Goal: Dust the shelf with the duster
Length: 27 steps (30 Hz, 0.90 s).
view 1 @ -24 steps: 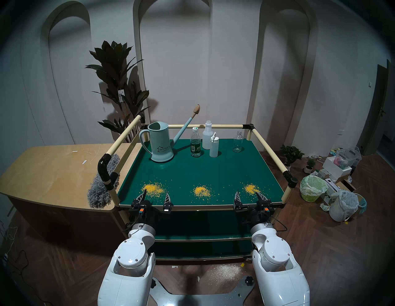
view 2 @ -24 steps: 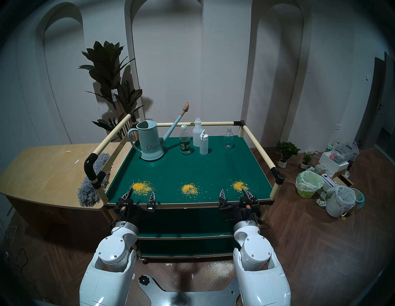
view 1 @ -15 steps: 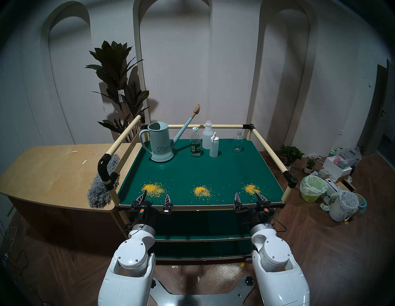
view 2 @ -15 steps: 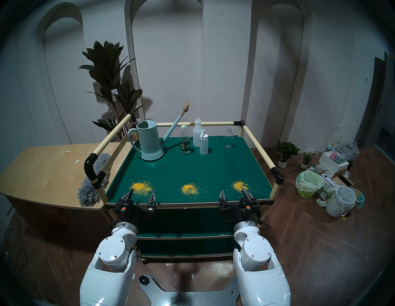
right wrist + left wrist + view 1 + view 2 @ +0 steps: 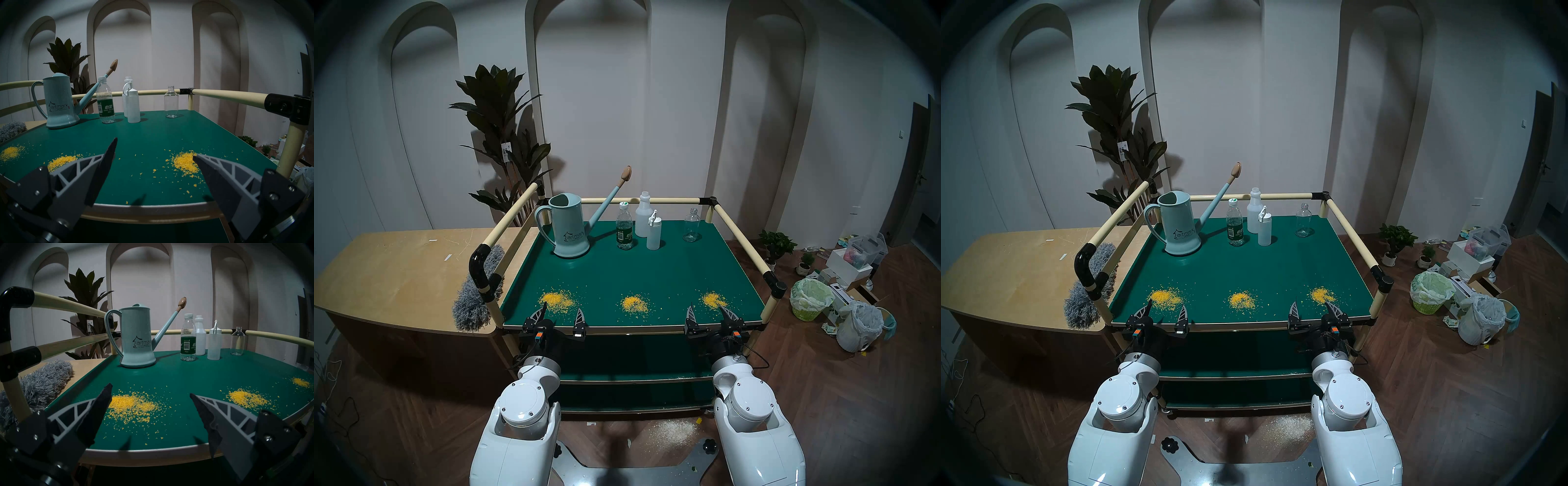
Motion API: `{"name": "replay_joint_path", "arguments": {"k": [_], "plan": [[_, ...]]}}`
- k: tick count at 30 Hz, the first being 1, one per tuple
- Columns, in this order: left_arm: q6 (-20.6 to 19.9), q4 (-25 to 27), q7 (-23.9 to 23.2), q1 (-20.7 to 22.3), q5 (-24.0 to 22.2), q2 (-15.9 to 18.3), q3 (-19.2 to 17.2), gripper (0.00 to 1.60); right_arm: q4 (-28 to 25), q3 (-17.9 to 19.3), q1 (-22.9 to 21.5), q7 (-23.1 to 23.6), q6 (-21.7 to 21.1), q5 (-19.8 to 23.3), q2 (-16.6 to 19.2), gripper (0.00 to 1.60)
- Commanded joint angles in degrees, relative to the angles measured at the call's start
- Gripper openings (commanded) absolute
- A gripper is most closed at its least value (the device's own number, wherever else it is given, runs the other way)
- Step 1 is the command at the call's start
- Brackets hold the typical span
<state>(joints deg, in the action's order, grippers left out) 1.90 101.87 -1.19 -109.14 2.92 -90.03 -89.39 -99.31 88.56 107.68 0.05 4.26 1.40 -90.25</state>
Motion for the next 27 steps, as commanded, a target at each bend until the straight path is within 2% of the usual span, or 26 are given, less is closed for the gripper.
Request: {"name": "replay_joint_path", "arguments": {"k": [1, 4, 7, 9, 10, 18, 27], "plan": [[3.6, 1.4, -0.9, -0.6, -0.8, 0.3, -0.1, 1.6, -1.2, -0.1, -0.1, 0.0, 0.2, 0.0, -0.1, 1.6], [3.9, 2.5, -1.2, -1.0, -0.5, 0.5, 0.0, 1.6, -1.2, -0.1, -0.1, 0.0, 0.2, 0.0, -0.1, 1.6], [2.5, 5.6, -1.8, -1.4, -1.5, 0.3, -0.4, 1.6, -1.3, 0.0, -0.3, 1.5, 1.9, 1.1, 0.4, 1.6], [2.2, 7.8, -1.2, -1.4, -1.2, 0.1, -0.8, 1.6, -2.0, 0.1, -0.3, 1.9, 1.3, 1.7, 0.3, 1.6], [3.1, 7.2, -1.3, -0.5, -1.4, 0.2, -0.9, 1.6, -2.2, 0.0, -0.4, 1.8, 1.1, 1.6, 0.2, 1.6], [3.9, 14.6, -1.9, 1.3, -2.2, 0.6, -2.2, 1.6, -3.6, 0.1, -0.6, 3.1, 1.2, 2.4, 0.8, 1.6], [4.9, 20.3, -2.1, 4.4, -4.6, 0.9, -4.9, 1.6, -3.3, 0.0, -0.8, 3.9, 1.0, 2.8, 1.2, 1.6]]}}
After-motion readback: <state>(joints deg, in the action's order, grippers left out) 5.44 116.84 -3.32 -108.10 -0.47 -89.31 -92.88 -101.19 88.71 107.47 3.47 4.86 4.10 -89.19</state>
